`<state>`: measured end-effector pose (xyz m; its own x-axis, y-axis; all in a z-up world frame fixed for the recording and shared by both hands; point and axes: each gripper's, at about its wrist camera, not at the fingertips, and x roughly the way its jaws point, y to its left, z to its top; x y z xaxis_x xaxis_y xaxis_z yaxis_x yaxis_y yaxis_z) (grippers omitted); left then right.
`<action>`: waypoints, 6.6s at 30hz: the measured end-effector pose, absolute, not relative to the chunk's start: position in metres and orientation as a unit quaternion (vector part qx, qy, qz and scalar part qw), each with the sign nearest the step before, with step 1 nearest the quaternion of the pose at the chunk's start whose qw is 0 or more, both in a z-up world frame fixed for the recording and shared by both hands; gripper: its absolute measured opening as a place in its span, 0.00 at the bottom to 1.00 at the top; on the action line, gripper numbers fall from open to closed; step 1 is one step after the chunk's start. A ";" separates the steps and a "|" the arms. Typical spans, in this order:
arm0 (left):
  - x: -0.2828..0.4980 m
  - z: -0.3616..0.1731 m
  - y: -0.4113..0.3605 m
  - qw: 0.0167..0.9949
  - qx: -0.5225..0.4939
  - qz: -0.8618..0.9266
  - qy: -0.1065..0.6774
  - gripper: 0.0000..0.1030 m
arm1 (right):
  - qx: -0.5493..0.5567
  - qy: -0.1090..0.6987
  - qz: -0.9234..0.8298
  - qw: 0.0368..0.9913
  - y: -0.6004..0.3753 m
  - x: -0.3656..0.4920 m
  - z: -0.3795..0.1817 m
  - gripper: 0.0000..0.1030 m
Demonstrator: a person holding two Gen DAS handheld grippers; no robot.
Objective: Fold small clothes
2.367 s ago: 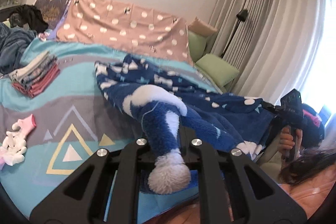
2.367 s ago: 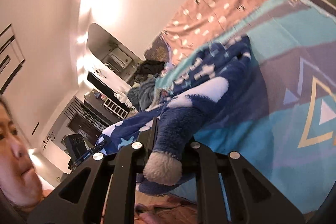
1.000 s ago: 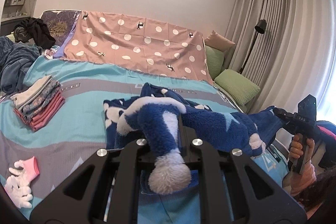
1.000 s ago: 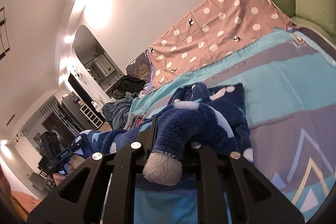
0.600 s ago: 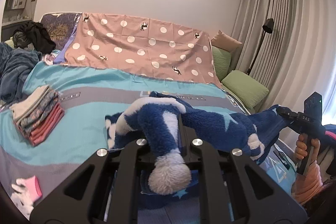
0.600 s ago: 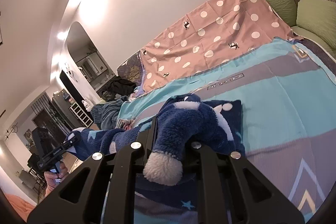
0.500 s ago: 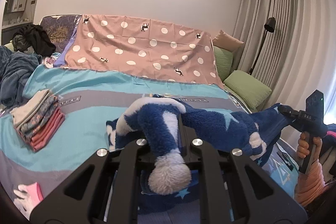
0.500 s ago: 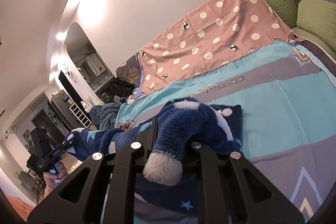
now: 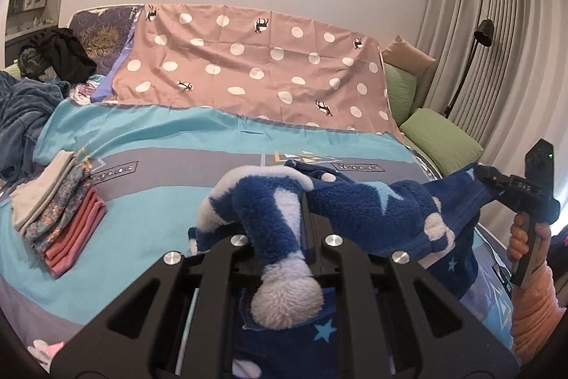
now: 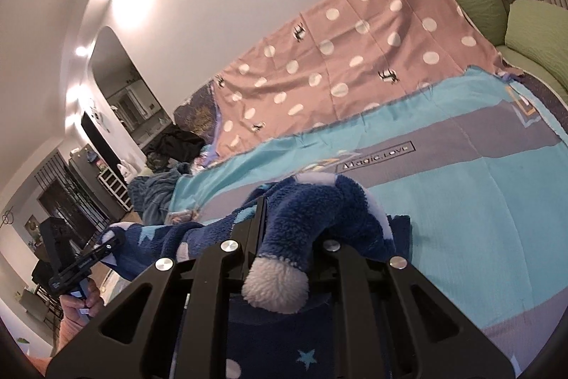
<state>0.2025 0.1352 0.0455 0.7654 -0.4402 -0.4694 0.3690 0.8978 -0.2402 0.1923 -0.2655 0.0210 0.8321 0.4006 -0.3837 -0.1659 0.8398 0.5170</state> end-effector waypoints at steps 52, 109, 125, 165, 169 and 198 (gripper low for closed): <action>0.263 -0.020 0.122 0.931 -0.052 -0.191 0.306 0.64 | 0.270 0.348 0.110 0.891 -0.286 0.259 -0.055 0.60; 0.187 -0.023 0.142 0.931 0.034 -0.089 0.352 0.88 | 0.287 0.380 0.034 0.879 -0.339 0.116 -0.078 0.68; 0.115 -0.107 0.188 0.842 -0.287 -0.173 0.423 0.89 | 0.400 0.382 0.127 0.824 -0.292 0.072 -0.116 0.88; 0.133 0.018 -0.089 0.847 0.069 -0.360 0.386 0.46 | 0.298 0.351 0.239 0.855 -0.309 0.042 -0.090 0.49; 0.170 -0.008 -0.166 0.816 0.119 -0.378 0.422 0.46 | 0.321 0.360 0.273 0.832 -0.310 0.050 -0.098 0.49; 0.274 -0.059 -0.261 0.778 0.211 -0.296 0.513 0.44 | 0.210 0.388 0.376 0.815 -0.267 0.041 -0.107 0.57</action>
<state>0.2740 -0.2612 -0.0585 0.2995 -0.2429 -0.9227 0.6765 0.7360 0.0258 0.0407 -0.2667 -0.1070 0.4161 0.7757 -0.4744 -0.4506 0.6291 0.6334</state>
